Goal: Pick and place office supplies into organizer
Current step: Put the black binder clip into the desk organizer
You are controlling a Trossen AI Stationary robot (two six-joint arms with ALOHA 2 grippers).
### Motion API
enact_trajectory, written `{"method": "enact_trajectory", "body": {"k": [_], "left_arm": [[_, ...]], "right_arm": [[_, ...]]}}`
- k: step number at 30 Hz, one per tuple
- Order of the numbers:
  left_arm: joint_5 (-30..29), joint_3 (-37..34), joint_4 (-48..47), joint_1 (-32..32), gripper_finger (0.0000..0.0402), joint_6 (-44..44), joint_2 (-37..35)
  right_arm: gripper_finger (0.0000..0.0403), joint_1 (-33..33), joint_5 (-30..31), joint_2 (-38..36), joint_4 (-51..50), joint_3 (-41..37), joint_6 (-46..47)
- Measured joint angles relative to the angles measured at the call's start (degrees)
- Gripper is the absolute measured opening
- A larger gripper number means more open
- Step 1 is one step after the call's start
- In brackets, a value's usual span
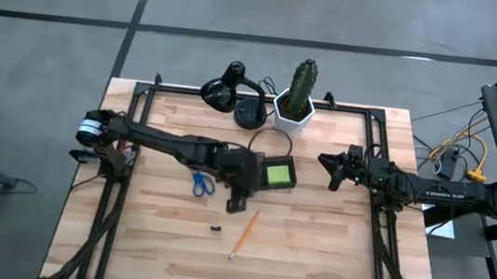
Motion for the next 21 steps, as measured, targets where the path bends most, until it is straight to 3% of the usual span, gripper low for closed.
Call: {"method": "enact_trajectory", "body": {"k": [10,21], "left_arm": [[0.9,-1.5,-3.7,-5.1,0.0148,4.4,0.2],[2.8,-4.9,-8.6,-10.7,0.0148,-8.2,0.3]], "right_arm": [[0.0059,0.0,0.0,0.3,-0.4,0.0,0.0],[0.0059,0.0,0.0,0.3,-0.3,0.0,0.0]]}}
